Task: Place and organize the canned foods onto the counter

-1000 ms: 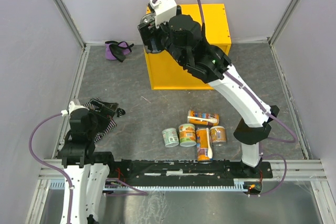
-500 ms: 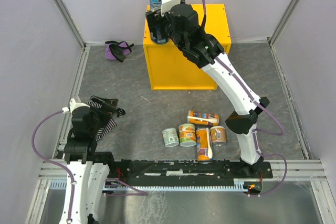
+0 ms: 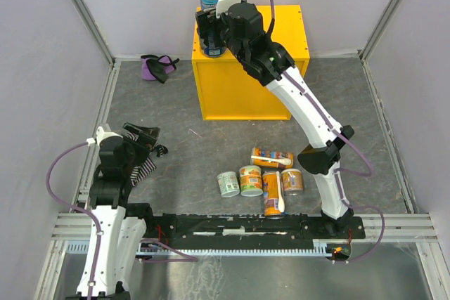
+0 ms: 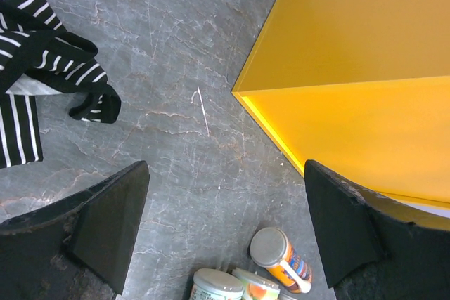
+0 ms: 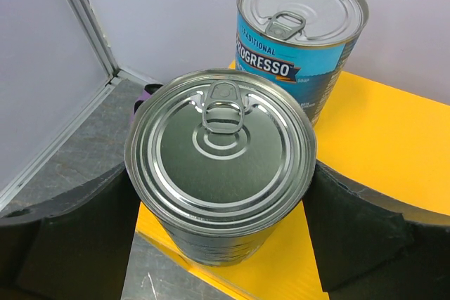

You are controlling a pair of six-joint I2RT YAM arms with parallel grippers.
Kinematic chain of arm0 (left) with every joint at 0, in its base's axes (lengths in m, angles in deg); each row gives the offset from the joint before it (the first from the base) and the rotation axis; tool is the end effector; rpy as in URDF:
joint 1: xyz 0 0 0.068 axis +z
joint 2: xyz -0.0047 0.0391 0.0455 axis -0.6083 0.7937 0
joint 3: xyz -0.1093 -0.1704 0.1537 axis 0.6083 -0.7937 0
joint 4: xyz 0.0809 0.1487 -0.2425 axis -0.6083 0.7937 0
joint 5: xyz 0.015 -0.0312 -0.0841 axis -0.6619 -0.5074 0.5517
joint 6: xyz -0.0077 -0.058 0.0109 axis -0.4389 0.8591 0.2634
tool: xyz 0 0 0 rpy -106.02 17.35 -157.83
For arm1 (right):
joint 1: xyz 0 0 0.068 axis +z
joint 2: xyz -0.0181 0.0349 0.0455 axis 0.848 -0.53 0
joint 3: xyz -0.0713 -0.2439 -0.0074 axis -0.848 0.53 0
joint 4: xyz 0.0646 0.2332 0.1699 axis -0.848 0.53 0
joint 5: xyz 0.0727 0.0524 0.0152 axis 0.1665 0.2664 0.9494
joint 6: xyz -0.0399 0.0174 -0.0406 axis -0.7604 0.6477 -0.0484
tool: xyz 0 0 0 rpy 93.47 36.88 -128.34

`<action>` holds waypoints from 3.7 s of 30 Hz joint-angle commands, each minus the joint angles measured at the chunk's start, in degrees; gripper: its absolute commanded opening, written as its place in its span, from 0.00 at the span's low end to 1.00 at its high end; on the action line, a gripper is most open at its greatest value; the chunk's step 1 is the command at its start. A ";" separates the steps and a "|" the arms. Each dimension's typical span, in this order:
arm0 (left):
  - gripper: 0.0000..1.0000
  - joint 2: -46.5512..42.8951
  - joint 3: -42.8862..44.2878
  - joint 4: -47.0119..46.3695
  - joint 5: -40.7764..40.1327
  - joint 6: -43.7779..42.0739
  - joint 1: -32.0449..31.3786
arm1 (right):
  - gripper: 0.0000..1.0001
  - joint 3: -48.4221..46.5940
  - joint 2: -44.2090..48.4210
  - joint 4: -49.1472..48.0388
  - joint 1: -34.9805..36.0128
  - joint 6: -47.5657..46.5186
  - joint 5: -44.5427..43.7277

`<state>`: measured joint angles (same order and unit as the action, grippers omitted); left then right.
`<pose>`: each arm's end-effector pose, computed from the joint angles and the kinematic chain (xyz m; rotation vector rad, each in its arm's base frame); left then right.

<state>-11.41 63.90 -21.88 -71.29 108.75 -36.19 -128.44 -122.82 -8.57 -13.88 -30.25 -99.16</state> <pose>0.1822 0.0039 0.2625 -0.9934 1.8314 -0.5983 0.3509 0.3215 0.5065 -0.3242 1.6217 0.3930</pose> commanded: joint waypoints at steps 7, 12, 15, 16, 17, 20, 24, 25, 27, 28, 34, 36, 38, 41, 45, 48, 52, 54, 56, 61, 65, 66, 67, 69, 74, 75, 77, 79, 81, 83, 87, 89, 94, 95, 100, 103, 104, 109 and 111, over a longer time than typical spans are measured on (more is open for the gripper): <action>0.96 2.64 -0.98 -7.18 0.14 -1.02 0.30 | 0.01 -4.89 -0.42 -12.03 -1.18 2.12 0.86; 0.96 2.98 -1.60 -8.03 0.23 -0.82 0.30 | 0.01 -4.69 -1.13 -11.85 -1.52 1.75 0.64; 0.96 2.98 -1.99 -8.34 0.11 -0.66 0.30 | 0.01 -4.18 -1.43 -12.06 -1.64 1.11 0.71; 0.96 2.98 -2.07 -8.38 0.20 -0.58 0.28 | 0.01 -3.74 -1.43 -12.29 -1.59 0.90 0.71; 0.96 2.90 -2.25 -8.37 0.11 -0.52 0.29 | 0.01 -3.14 -1.29 -12.57 -1.60 0.60 0.71; 0.96 2.82 -2.52 -8.61 0.14 -0.50 0.26 | 0.01 -2.10 -1.21 -13.67 -1.63 -0.49 0.86; 0.96 3.29 -2.66 -9.08 0.13 -0.48 0.30 | 0.01 -1.77 -1.22 -14.16 -1.66 -2.14 1.15; 0.96 3.48 -2.61 -9.31 0.20 -0.46 0.29 | 0.01 -1.57 -1.13 -14.36 -1.59 -2.42 1.15; 0.96 3.93 -2.54 -9.58 0.30 -0.54 0.30 | 0.01 -1.26 -1.07 -14.52 -1.62 -2.97 1.07; 0.96 4.14 -2.48 -9.72 0.32 -0.57 0.30 | 0.01 -1.25 -1.15 -14.49 -1.66 -3.14 1.06; 0.96 4.42 -2.45 -9.86 0.39 -0.43 0.30 | 0.05 -0.69 -1.11 -14.48 -1.62 -3.63 1.27; 0.96 4.34 -2.43 -9.78 0.46 -0.46 0.30 | 0.08 -0.64 -1.04 -14.48 -1.62 -3.74 1.17; 0.96 4.20 -2.38 -9.69 0.52 -0.46 0.30 | 0.10 -0.48 -1.00 -14.40 -1.65 -3.91 0.90; 0.96 4.07 -2.26 -9.41 0.50 -0.48 0.30 | 0.11 -0.36 -0.91 -14.44 -1.71 -4.08 0.60; 0.96 3.82 -2.27 -9.01 0.53 -0.54 0.30 | 0.11 0.05 -0.55 -14.23 -1.69 -4.18 0.08; 0.96 3.62 -2.27 -8.86 0.67 -0.33 0.26 | 0.11 1.06 0.12 -14.40 -1.82 -4.14 -0.48; 0.96 3.16 -2.69 -8.69 0.83 -0.17 0.30 | 0.11 3.30 1.15 -14.73 -1.88 -3.85 -0.91; 0.96 2.94 -2.87 -8.63 0.93 -0.14 0.30 | 0.11 4.22 1.67 -14.96 -2.00 -3.83 -1.18; 0.96 2.79 -2.92 -8.59 0.87 -0.15 0.30 | 0.11 5.25 2.26 -15.41 -1.95 -3.75 -1.75; 0.96 2.45 -3.21 -8.37 0.97 -0.19 0.29 | 0.11 6.69 3.31 -15.92 -2.01 -3.67 -2.36; 0.96 2.15 -3.43 -8.24 1.10 -0.17 0.30 | 0.11 7.45 3.88 -15.89 -2.00 -3.57 -2.75; 0.96 2.06 -3.44 -8.20 1.07 -0.14 0.33 | 0.11 7.59 4.05 -15.89 -2.06 -3.49 -2.80; 0.96 1.97 -3.46 -8.13 1.08 -0.16 0.31 | 0.11 7.63 4.11 -15.89 -2.03 -3.44 -2.81; 0.96 1.93 -3.59 -8.18 1.11 -0.20 0.30 | 0.11 7.46 4.13 -15.67 -2.00 -3.41 -2.80; 0.96 1.90 -3.71 -8.25 1.46 -0.21 0.33 | 0.11 7.62 4.25 -14.99 -1.97 -2.82 -2.77; 0.96 1.92 -3.68 -8.20 1.44 -0.23 0.31 | 0.11 7.58 4.21 -14.82 -2.01 -2.66 -2.62; 0.96 1.93 -3.82 -8.28 1.56 -0.26 0.30 | 0.11 7.31 3.97 -14.19 -1.93 -2.33 -2.22; 0.96 1.81 -3.94 -8.31 1.78 -0.29 0.29 | 0.13 7.35 3.94 -13.77 -1.99 -2.21 -2.30; 0.96 1.88 -3.96 -8.28 1.93 -0.31 0.30 | 0.15 7.64 4.16 -13.69 -2.02 -2.17 -2.60; 0.96 1.90 -3.95 -8.28 1.99 -0.47 0.30 | 0.18 7.69 4.29 -13.54 -1.94 -2.24 -2.95; 0.96 2.01 -4.16 -8.58 2.22 -0.44 0.31 | 0.23 7.01 4.14 -12.90 -1.97 -2.34 -3.26; 0.96 2.07 -4.19 -8.70 2.29 -0.46 0.30 | 0.23 6.84 4.14 -12.45 -1.94 -2.34 -3.50; 0.96 2.34 -4.39 -9.31 2.54 -0.26 0.30 | 0.29 6.44 3.63 -11.68 -1.99 -2.19 -2.76; 0.96 2.37 -4.38 -9.37 2.59 -0.20 0.26 | 0.33 6.26 3.53 -11.48 -2.00 -2.04 -2.73; 0.96 2.48 -4.15 -9.16 2.31 -0.41 0.30 | 0.62 5.85 3.25 -11.11 -2.00 -1.73 -2.56; 0.96 2.47 -4.08 -8.95 2.26 -0.47 0.28 | 0.75 5.08 2.88 -10.52 -2.01 -1.56 -2.24; 0.96 2.52 -4.03 -8.86 2.25 -0.46 0.31 | 0.80 4.82 2.73 -10.31 -2.02 -1.47 -2.13; 0.97 2.47 -3.75 -8.48 2.07 -0.55 0.30 | 0.93 4.55 2.70 -9.79 -2.01 -1.15 -1.67; 0.97 2.46 -3.68 -8.26 2.10 -0.51 0.30 | 0.96 4.53 2.78 -9.69 -2.02 -1.13 -1.61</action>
<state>-8.92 59.77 -28.80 -69.54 108.75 -36.19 -121.47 -122.10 -18.65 -15.43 -32.72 -100.65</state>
